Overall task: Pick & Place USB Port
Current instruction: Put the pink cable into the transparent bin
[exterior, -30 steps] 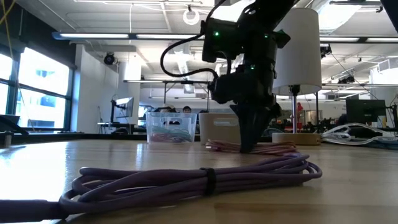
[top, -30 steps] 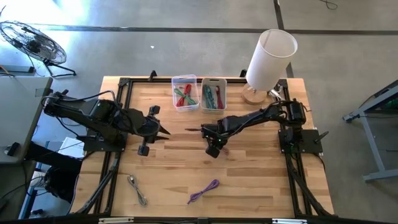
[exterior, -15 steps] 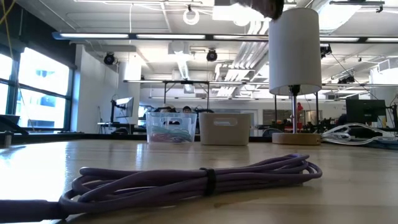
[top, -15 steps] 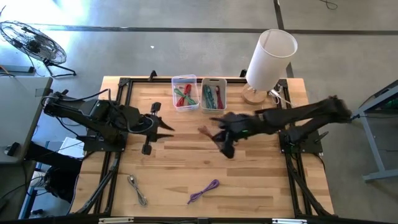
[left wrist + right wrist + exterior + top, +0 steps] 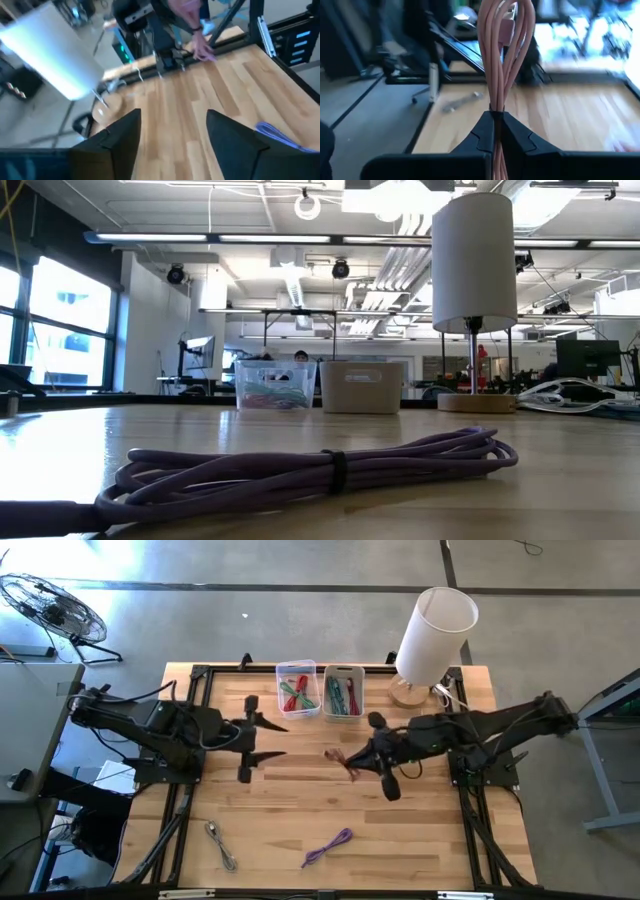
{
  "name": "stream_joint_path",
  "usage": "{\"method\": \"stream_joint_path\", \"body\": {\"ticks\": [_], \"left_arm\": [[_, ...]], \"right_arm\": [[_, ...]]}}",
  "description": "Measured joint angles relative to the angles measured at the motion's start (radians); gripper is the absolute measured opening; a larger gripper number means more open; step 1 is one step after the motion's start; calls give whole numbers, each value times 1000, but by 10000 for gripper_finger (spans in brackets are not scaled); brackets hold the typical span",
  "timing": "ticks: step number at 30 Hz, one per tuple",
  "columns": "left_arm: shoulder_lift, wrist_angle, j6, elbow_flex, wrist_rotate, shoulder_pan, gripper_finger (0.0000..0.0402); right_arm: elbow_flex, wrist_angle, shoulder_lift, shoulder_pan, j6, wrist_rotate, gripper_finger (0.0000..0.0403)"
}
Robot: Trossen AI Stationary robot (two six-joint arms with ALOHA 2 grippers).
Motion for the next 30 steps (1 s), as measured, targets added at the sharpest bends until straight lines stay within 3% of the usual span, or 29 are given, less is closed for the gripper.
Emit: {"method": "stream_joint_path", "body": {"ticks": [7, 16, 30], "left_arm": [[44, 160, 46, 1, -3, 0, 234], [138, 257, 40, 1, -47, 0, 234], [262, 459, 68, 0, -46, 0, 234]], "right_arm": [[0, 144, 11, -51, -176, -87, 6], [0, 180, 23, -120, -236, -227, 6], [2, 186, 81, -151, -248, -330, 5]]}}
